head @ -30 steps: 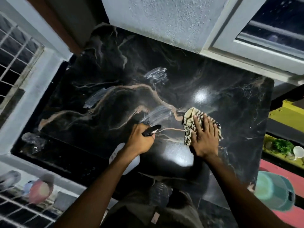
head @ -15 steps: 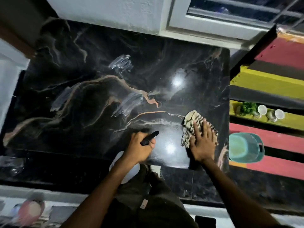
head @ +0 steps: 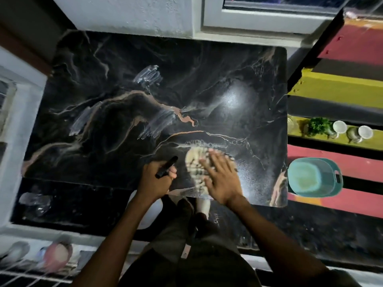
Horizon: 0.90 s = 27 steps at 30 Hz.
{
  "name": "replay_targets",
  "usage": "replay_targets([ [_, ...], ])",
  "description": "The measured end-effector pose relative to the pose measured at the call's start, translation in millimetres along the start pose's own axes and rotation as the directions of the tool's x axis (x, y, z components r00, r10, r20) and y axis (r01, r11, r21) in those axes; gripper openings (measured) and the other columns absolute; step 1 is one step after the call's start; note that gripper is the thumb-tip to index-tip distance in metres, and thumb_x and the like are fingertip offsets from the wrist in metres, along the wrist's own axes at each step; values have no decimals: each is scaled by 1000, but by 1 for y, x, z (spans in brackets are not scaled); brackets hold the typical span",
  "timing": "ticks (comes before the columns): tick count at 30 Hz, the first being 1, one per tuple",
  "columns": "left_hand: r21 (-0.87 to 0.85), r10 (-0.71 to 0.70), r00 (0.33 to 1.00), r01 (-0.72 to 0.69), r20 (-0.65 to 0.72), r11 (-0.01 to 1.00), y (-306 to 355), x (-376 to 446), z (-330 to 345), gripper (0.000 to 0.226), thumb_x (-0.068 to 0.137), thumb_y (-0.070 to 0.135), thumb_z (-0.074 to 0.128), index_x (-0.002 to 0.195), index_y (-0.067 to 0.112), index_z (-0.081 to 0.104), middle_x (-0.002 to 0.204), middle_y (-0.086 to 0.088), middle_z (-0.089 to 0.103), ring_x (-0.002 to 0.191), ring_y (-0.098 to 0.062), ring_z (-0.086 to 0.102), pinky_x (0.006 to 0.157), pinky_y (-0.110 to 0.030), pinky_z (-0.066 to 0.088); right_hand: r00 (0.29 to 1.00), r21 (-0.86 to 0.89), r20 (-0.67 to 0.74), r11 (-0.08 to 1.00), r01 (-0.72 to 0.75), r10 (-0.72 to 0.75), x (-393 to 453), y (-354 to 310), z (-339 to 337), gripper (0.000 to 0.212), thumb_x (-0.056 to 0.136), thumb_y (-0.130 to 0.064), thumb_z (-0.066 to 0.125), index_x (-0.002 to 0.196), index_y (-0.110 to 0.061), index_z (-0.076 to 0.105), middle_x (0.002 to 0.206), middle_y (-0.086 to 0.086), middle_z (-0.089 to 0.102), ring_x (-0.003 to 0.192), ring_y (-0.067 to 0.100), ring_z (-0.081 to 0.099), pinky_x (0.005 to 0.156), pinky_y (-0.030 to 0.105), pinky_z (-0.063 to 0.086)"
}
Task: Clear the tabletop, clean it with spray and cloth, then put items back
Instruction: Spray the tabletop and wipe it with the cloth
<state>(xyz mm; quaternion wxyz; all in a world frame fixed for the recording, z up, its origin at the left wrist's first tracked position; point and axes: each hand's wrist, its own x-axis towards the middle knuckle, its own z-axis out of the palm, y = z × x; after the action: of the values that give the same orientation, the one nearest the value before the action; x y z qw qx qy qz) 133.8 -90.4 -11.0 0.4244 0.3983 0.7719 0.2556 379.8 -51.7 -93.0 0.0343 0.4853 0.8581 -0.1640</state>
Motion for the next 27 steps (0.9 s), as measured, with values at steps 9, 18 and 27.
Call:
replay_targets([
  [9, -80, -85, 994, 79, -74, 994, -3, -14, -2, 27, 76, 1, 62, 68, 24, 72, 68, 2, 75, 66, -16, 73, 50, -36, 58, 889, 165, 4, 877, -452, 457, 18, -82, 0, 66, 100, -52, 26, 162, -31, 16, 169, 14, 0, 157, 32, -4, 126, 53, -2],
  [18, -141, -157, 977, 137, -144, 980, -15, -17, -11, 19, 76, 0, 64, 67, 15, 71, 65, 3, 74, 64, -3, 71, 50, -19, 50, 965, -40, 126, 971, 238, -231, -12, -31, 9, 63, 104, -49, 33, 162, -40, 9, 170, 4, 4, 158, 26, 6, 127, 46, 1],
  [27, -147, -209, 969, 189, -132, 971, -5, 3, -21, 24, 64, 13, 52, 65, 27, 71, 68, 4, 74, 62, -17, 72, 40, -26, 52, 929, 55, 20, 927, -370, 370, 105, -40, -32, 64, 103, -54, 20, 162, -36, 3, 170, 14, -5, 158, 32, -4, 127, 54, 0],
])
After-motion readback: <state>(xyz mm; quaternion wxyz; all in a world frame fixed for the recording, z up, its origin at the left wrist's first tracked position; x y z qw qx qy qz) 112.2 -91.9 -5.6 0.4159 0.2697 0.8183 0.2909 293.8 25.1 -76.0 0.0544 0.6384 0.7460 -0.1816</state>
